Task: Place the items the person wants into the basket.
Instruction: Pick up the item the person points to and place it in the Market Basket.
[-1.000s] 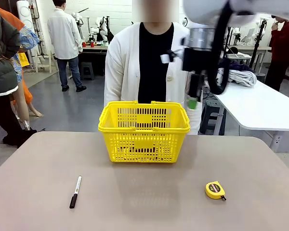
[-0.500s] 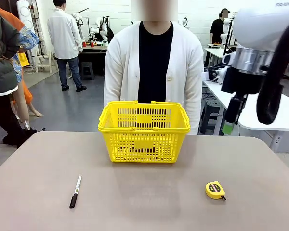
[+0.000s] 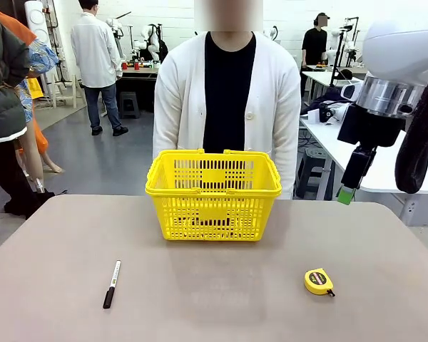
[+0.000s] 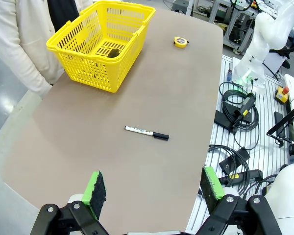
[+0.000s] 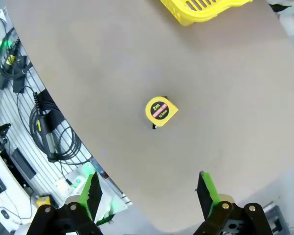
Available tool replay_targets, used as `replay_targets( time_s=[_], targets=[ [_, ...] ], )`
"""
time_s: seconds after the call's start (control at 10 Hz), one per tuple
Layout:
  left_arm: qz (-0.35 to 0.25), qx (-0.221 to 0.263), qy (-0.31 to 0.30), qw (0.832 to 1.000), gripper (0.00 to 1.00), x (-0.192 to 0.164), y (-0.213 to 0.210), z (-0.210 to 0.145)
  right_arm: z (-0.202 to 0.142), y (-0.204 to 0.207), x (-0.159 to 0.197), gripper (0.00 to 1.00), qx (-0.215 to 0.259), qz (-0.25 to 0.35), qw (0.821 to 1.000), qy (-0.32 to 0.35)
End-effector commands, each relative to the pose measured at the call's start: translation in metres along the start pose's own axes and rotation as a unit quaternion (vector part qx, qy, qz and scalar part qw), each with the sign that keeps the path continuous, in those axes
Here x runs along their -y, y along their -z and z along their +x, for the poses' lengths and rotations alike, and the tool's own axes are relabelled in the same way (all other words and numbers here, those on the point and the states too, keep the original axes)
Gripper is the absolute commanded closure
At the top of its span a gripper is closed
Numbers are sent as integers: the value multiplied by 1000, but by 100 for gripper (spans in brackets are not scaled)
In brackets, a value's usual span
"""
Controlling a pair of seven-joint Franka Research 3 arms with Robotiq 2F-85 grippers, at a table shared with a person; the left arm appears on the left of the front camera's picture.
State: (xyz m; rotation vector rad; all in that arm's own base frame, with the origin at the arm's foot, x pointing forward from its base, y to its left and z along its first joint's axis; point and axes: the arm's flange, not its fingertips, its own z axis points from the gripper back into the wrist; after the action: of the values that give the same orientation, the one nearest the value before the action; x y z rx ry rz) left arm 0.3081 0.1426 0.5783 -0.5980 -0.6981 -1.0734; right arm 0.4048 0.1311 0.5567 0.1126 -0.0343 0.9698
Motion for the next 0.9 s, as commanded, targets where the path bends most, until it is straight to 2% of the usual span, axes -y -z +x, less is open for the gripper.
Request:
replay_targets(
  time_s=[0.0, 0.8],
  targets=[
    [-1, 8, 10, 1000, 0, 0, -1, -1, 2, -1, -1, 0, -5, 2, 1000, 2],
    [-1, 8, 10, 1000, 0, 0, -1, -1, 2, -1, -1, 0, -5, 2, 1000, 2]
  ],
)
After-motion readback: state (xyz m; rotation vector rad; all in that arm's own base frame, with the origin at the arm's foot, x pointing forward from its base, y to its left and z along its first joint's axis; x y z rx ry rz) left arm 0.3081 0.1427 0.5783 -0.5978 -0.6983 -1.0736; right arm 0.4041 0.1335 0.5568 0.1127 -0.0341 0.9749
